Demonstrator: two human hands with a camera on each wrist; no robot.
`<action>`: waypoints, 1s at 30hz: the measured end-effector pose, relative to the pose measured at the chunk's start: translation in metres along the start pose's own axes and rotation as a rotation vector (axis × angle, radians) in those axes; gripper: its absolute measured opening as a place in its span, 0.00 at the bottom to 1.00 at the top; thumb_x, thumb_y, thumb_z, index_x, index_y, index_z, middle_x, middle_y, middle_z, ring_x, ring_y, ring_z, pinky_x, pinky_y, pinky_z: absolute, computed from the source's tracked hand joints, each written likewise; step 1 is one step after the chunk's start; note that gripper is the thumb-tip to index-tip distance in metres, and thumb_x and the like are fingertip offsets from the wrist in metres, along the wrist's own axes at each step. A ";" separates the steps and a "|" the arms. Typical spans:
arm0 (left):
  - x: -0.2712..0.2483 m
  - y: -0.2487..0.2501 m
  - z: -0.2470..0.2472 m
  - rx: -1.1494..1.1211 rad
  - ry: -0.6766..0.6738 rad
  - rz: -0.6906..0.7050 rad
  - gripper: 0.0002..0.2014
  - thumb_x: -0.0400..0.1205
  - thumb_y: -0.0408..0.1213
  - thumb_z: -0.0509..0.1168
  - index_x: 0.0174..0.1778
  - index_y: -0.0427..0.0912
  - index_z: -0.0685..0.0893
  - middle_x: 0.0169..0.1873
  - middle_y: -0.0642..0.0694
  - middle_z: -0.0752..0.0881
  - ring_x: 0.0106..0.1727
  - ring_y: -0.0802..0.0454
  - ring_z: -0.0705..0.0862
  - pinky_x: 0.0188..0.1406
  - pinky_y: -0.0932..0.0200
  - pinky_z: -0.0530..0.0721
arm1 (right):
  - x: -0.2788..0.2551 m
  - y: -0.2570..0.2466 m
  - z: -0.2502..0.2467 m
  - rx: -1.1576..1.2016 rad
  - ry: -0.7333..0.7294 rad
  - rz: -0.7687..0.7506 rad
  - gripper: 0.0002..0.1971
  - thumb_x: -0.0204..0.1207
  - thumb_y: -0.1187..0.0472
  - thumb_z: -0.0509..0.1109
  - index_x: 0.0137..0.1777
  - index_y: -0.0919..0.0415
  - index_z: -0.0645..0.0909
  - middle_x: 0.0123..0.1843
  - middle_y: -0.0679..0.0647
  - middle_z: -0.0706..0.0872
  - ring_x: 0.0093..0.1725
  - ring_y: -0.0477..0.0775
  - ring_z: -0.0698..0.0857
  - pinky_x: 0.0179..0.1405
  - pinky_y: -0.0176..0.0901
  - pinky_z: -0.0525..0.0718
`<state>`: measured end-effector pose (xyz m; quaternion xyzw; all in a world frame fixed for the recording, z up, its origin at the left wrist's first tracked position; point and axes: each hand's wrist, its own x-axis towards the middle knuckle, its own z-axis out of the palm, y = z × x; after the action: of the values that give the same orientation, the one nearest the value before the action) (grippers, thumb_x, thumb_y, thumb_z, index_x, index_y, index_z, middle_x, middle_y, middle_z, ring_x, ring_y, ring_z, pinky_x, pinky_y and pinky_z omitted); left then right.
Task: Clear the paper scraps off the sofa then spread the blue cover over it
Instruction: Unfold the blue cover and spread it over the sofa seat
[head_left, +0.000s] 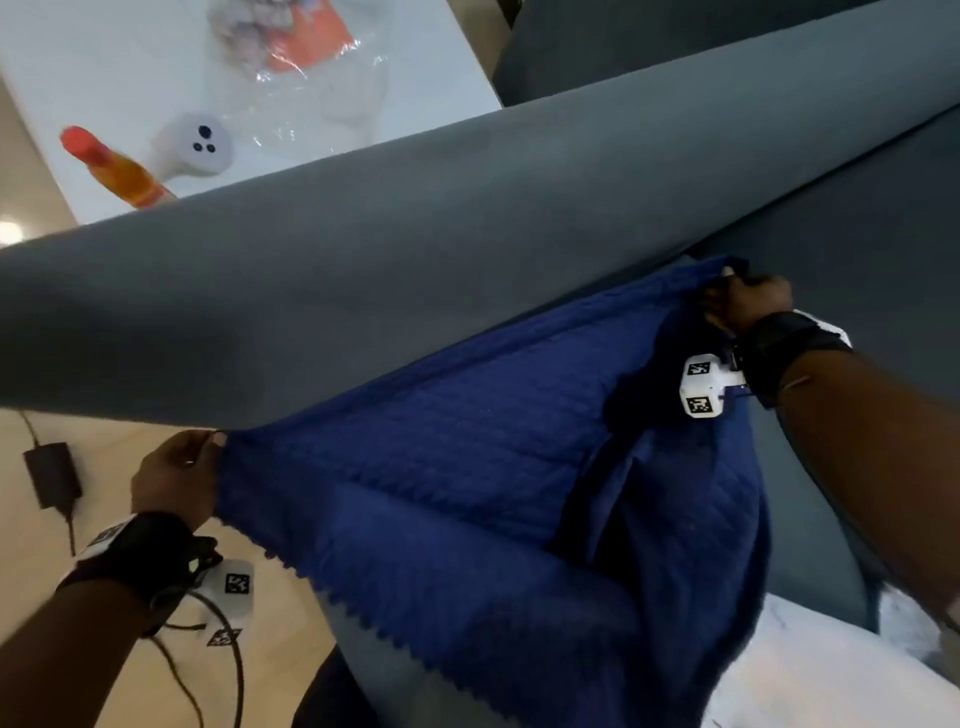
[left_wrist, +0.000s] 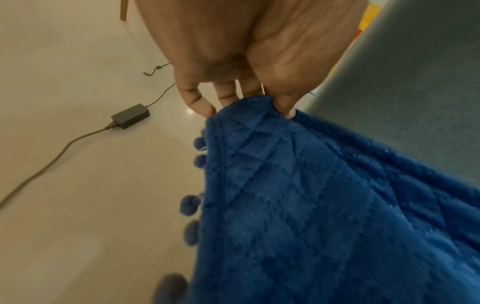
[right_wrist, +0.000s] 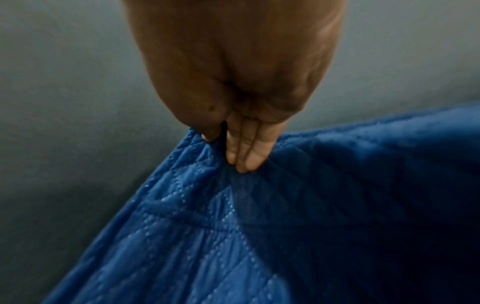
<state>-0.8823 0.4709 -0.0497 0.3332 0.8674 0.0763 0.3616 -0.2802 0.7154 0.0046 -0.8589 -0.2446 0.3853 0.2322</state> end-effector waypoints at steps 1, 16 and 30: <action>0.008 0.001 0.006 -0.006 0.006 -0.009 0.15 0.90 0.44 0.62 0.55 0.35 0.88 0.48 0.34 0.87 0.53 0.29 0.85 0.58 0.35 0.80 | 0.006 -0.005 0.002 -0.092 -0.010 -0.026 0.14 0.93 0.58 0.56 0.44 0.60 0.72 0.42 0.65 0.87 0.53 0.60 0.91 0.46 0.51 0.82; -0.020 0.016 0.037 0.068 0.157 -0.080 0.16 0.80 0.46 0.75 0.42 0.42 0.75 0.44 0.36 0.84 0.46 0.32 0.82 0.53 0.36 0.81 | 0.056 -0.022 0.010 -0.714 0.271 -0.245 0.20 0.88 0.54 0.66 0.73 0.66 0.83 0.70 0.78 0.82 0.71 0.79 0.81 0.69 0.66 0.81; -0.047 0.096 0.090 0.338 -0.211 0.393 0.37 0.84 0.65 0.44 0.79 0.44 0.78 0.77 0.40 0.79 0.77 0.36 0.78 0.79 0.38 0.73 | -0.066 0.064 0.056 -0.951 -0.271 -0.881 0.36 0.81 0.26 0.60 0.86 0.39 0.66 0.90 0.45 0.65 0.90 0.53 0.61 0.78 0.69 0.63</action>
<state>-0.7470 0.5046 -0.0518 0.5568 0.7441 -0.0359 0.3676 -0.3465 0.6388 -0.0300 -0.6315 -0.7434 0.2090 -0.0695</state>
